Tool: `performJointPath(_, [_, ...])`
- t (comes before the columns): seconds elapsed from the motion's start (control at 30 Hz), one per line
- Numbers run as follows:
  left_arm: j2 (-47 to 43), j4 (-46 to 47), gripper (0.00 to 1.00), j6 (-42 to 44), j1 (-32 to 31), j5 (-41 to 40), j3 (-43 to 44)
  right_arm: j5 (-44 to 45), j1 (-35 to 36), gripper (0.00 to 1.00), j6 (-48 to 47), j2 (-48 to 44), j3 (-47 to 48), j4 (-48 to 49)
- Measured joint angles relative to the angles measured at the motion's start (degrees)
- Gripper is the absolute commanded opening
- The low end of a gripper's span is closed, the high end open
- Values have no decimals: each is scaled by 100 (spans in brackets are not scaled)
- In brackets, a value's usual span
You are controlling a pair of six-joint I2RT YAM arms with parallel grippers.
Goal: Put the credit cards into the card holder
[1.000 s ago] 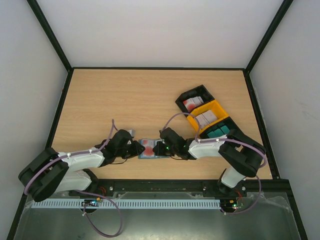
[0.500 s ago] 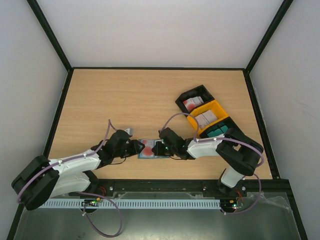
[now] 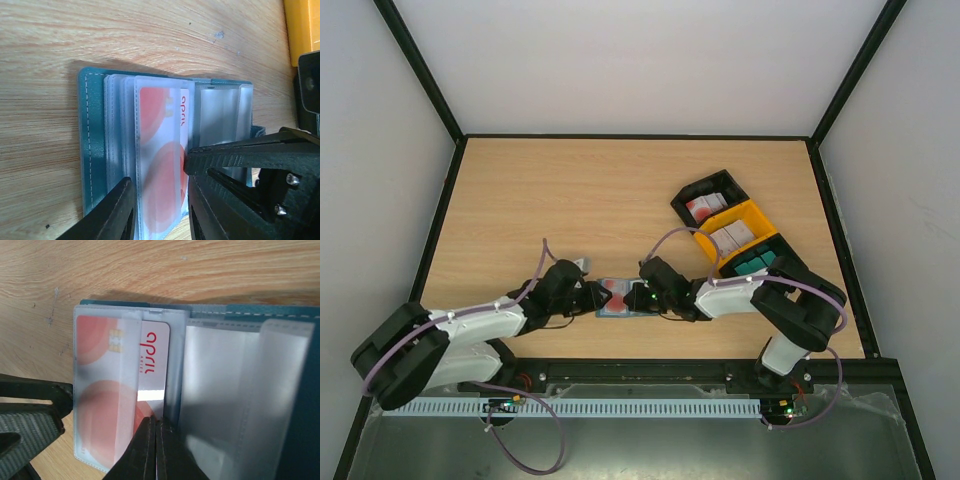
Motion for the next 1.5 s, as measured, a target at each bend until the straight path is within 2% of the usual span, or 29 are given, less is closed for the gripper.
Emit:
performJointPath(0.33, [232, 181, 22, 13, -61, 107, 2, 2, 0, 2, 81, 0, -79, 153])
performJointPath(0.57, [170, 251, 22, 15, -125, 120, 0, 2, 0, 2, 107, -7, -127, 249])
performJointPath(0.77, [181, 422, 27, 50, -192, 264, 0, 50, 4, 8, 98, -234, -323, 328])
performJointPath(1.03, [553, 540, 35, 186, -264, 479, 195, 660, 4, 12, 144, -844, -350, -262])
performJointPath(1.27, [868, 658, 44, 297, -398, 643, 490, 1467, 4, 15, 332, -1650, -365, -833])
performJointPath(1.5, [1217, 673, 50, 354, -588, 680, 868, 2686, 2, 23, 490, -2739, -387, -1589])
